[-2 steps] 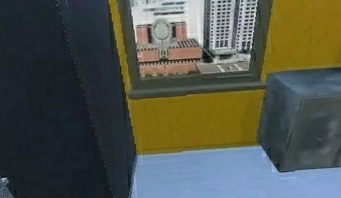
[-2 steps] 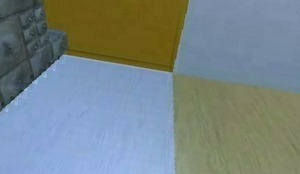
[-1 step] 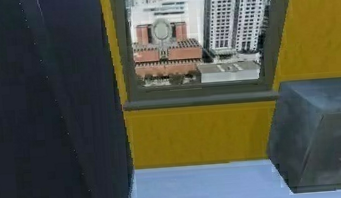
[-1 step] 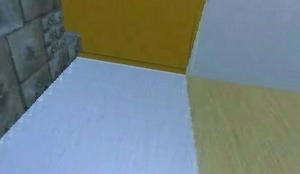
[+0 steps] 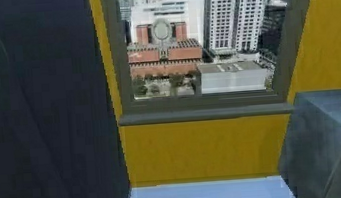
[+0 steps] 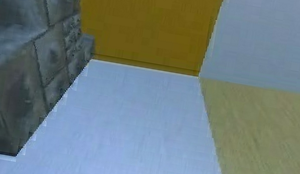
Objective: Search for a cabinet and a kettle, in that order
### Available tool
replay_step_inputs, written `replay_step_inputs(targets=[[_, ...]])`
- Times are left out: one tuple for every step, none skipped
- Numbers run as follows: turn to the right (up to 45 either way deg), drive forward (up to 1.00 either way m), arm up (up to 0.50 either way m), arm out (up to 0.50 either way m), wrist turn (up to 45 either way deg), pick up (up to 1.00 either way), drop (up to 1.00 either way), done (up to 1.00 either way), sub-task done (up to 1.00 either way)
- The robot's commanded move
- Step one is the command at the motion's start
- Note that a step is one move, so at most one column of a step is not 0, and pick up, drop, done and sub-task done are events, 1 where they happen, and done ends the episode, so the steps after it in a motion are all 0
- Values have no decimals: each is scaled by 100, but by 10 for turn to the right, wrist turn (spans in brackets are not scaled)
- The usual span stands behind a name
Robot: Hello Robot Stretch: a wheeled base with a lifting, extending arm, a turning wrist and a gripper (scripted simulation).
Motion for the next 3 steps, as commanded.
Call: replay_step_inputs(targets=[[450,0,0,0,0,0,0,0,0],[330,0,0,0,0,0,0,0,0],[0,30,0,0,0,0,0,0,0]])
